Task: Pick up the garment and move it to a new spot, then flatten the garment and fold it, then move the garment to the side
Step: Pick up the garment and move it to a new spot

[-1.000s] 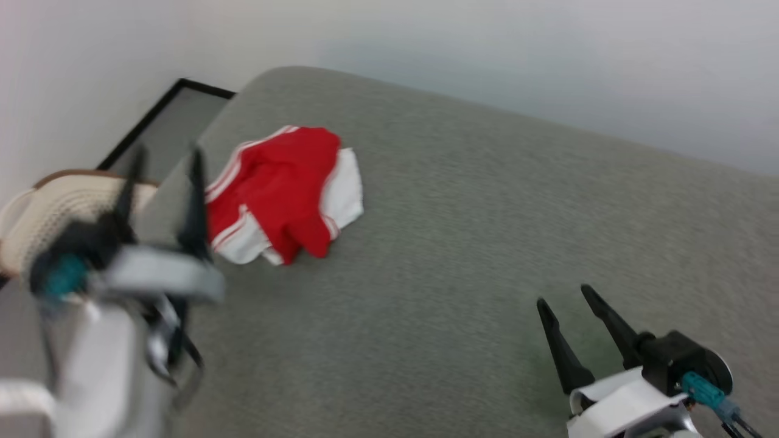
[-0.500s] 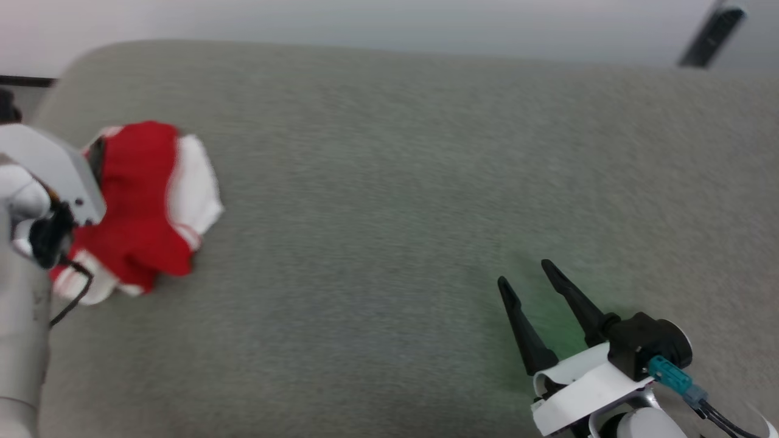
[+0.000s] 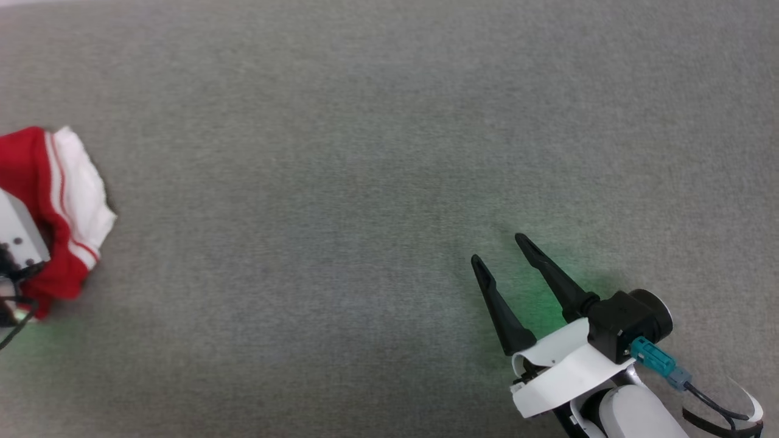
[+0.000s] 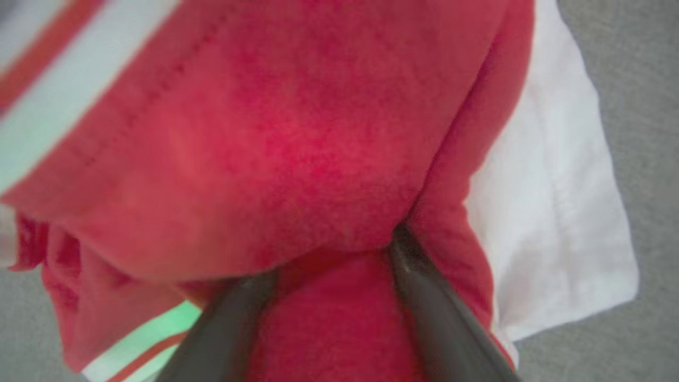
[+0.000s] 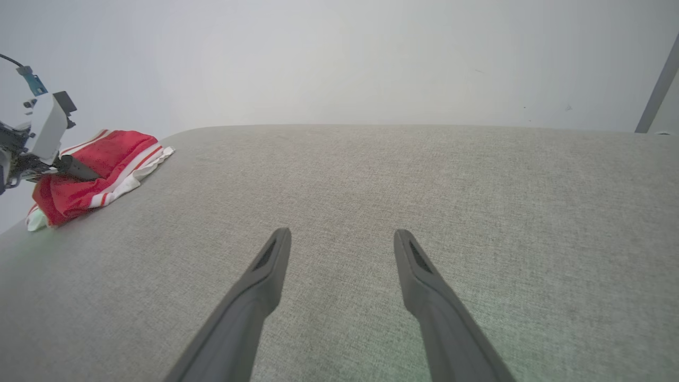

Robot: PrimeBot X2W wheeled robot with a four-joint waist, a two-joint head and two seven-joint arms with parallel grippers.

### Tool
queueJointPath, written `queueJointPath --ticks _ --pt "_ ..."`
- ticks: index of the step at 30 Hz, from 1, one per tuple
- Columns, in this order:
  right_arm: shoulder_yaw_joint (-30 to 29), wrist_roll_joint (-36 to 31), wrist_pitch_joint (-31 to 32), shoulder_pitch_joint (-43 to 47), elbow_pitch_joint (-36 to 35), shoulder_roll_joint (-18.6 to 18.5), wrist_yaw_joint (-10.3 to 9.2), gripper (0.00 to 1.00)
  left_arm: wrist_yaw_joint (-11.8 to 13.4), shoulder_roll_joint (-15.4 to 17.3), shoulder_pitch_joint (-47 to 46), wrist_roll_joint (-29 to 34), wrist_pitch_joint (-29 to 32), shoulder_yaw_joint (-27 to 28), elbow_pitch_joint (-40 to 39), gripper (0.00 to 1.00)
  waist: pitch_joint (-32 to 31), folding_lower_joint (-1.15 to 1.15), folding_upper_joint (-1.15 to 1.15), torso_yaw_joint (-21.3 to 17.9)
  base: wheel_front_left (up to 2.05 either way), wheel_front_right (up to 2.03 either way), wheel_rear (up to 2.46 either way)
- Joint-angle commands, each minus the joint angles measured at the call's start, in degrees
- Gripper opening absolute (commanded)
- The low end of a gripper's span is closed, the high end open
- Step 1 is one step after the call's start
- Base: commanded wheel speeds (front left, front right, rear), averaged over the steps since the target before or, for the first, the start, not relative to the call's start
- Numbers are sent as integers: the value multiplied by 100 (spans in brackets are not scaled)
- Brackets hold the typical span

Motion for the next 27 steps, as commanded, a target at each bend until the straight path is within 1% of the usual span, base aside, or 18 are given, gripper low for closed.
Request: queueJointPath --ticks 1,3,4,5,6,7,11,15,19,23,27 --pt "11 -28 25 -42 -41 27 -2 100 -23 -292 236 -29 -23 -40 145 100 179 0 0 -176 0 0 0" --pt "22 -49 35 -26 -93 42 -2 100 10 -384 316 -119 -87 20 229 100 165 0 0 -182 0 0 0" --pt "27 -54 40 -5 -114 47 -2 100 -9 -439 356 -165 -77 39 261 82 146 0 0 -180 0 0 0" --pt "27 -55 53 15 -133 53 -2 100 -20 -478 377 -222 -120 73 279 39 124 0 0 -173 0 0 0" --pt "24 -52 61 32 -140 59 -2 100 -30 -494 381 -259 -208 103 285 11 90 0 0 -165 0 0 0" --pt "19 -50 66 51 -143 62 -2 100 -37 -488 376 -295 -270 127 293 0 52 0 0 -157 0 0 0" --pt "-25 -28 49 139 -111 72 -2 100 -111 -504 267 -490 -536 262 226 0 -162 0 0 -104 0 0 0" --pt "-60 31 21 199 -38 104 -2 100 -116 -378 157 -433 -861 111 -42 0 -433 0 0 -56 0 0 0" --pt "-79 100 -34 293 68 158 -2 100 -93 -426 127 -646 -1140 -152 -702 0 -735 0 0 -70 0 0 0" --pt "-226 150 -91 416 162 211 -2 100 -95 -753 212 -1176 -1179 -480 -1550 0 -1002 0 0 -102 0 0 0" --pt "-336 187 -144 545 223 256 -2 100 -96 -1162 278 -1789 -928 -814 -2385 0 -1196 0 0 -254 0 0 0"
